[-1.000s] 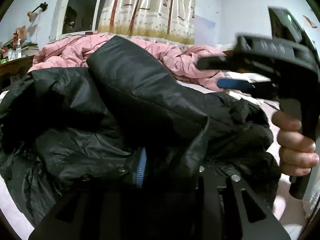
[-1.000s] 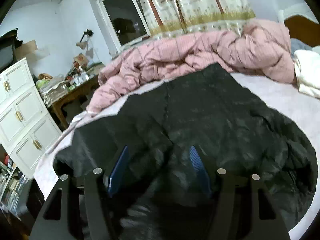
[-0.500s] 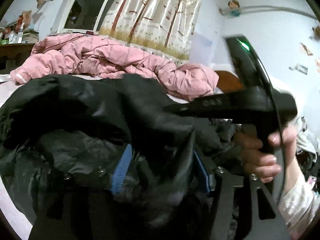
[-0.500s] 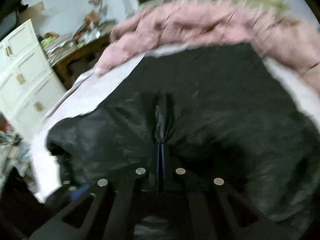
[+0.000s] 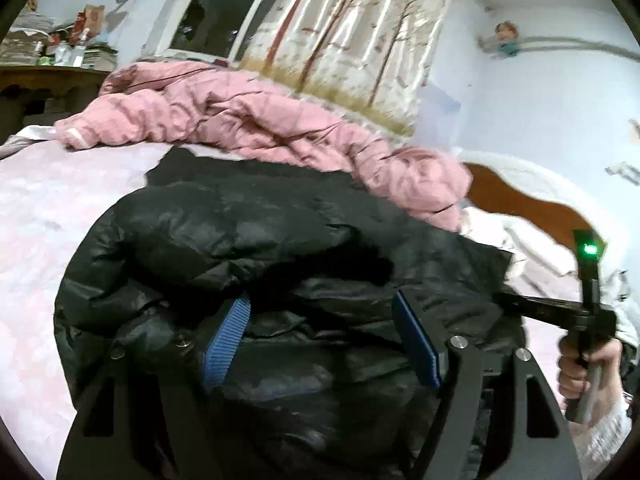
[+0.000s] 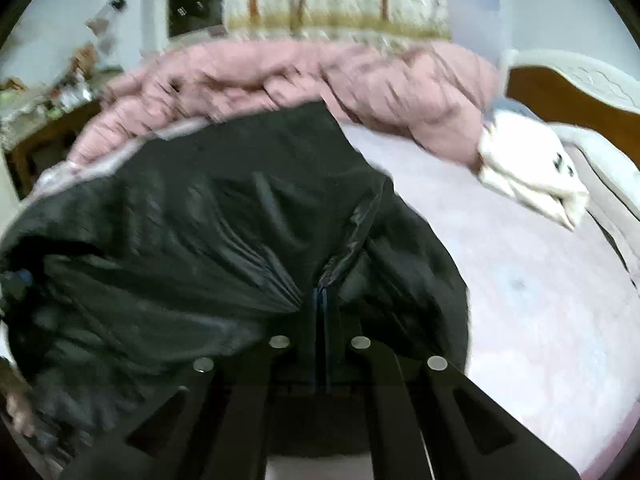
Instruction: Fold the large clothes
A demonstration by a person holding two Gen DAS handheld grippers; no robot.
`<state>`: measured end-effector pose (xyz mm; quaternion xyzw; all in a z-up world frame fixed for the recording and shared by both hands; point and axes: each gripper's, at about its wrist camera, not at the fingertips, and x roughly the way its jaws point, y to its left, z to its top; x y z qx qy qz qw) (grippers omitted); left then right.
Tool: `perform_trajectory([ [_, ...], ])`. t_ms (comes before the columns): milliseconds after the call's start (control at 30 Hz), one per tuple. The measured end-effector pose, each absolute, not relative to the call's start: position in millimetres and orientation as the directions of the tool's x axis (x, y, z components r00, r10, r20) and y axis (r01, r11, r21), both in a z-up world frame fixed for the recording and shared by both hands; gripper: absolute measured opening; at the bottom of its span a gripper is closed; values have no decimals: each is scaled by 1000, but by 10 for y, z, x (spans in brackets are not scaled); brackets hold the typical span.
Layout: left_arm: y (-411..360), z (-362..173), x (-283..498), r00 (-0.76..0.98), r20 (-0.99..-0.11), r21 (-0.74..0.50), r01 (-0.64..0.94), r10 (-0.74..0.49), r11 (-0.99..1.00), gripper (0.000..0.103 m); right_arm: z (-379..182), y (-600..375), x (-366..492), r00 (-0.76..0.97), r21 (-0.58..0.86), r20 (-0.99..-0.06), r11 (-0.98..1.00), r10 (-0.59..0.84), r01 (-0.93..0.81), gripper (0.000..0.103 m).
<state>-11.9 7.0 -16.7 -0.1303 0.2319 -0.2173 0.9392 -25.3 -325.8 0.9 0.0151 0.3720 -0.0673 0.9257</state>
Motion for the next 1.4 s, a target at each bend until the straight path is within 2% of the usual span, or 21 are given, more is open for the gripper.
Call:
perform_trajectory([
  [133,47,-181,-124,808,-396,-320,323,-435,891,72,33,-3458,-271,724,53,-684,983,-91,173,9],
  [233,-2,-223,-103,808,-442,-282,287,-389,916,72,213,-3530,-307,755,87,-650,979,-83,182,38],
  [267,8,-245,-90,801,-446,-293,291,-399,911,72,323,-3587,-332,777,105,-624,977,-82,187,57],
  [300,24,-257,-83,799,-446,-302,290,-404,908,72,431,-3620,-347,797,118,-599,975,-81,188,62],
  [433,51,-271,-97,795,-431,-319,308,-427,896,72,822,-3709,-271,829,151,-559,979,-33,140,64],
  [567,10,-286,-84,791,-445,-300,312,-421,902,72,885,-3711,309,717,180,-696,977,43,116,64],
  [667,12,-284,-88,791,-441,-305,311,-423,900,72,835,-3538,611,647,194,-736,977,201,-82,64],
  [733,-5,-293,-85,790,-442,-304,313,-424,900,72,759,-3254,728,544,114,-785,932,297,-343,64],
  [833,-13,-296,-74,785,-448,-301,318,-428,899,72,647,-2971,836,527,-42,-829,916,190,-398,64],
  [967,-16,-303,-53,781,-461,-298,310,-420,903,72,216,-2686,1118,342,-117,-939,906,31,-406,64],
  [1000,-15,-304,-51,782,-462,-297,308,-419,904,72,108,-2624,1154,321,-174,-947,891,-34,-420,62],
  [1033,-17,-303,-53,782,-461,-297,309,-419,904,72,43,-2571,1192,335,-239,-938,871,-92,-430,55],
  [1067,-9,-303,-61,784,-459,-296,310,-419,904,72,33,-2520,1201,364,-285,-923,860,-127,-423,14],
  [1100,-9,-302,-66,785,-457,-295,310,-418,904,72,65,-2495,1242,408,-347,-895,854,-179,-387,2],
  [1167,-3,-306,-69,785,-454,-294,314,-421,903,72,389,-2538,1301,575,-357,-805,892,-144,-277,2],
  [1200,-3,-310,-68,785,-456,-294,313,-420,903,72,601,-2590,1278,682,-352,-720,914,-127,-202,2],
  [1267,16,-307,-75,787,-451,-300,309,-420,903,72,1038,-2691,1033,875,-323,-471,945,-110,-54,2],
  [1300,31,-304,-83,788,-445,-308,312,-426,899,72,1226,-2733,770,946,-278,-317,960,-64,-28,2],
  [1367,62,-300,-92,793,-439,-316,304,-423,899,72,1382,-2784,297,987,-215,-159,975,24,-58,2],
  [1400,78,-304,-94,795,-438,-321,297,-419,899,72,1351,-2804,101,989,-219,-133,972,57,-85,2],
])
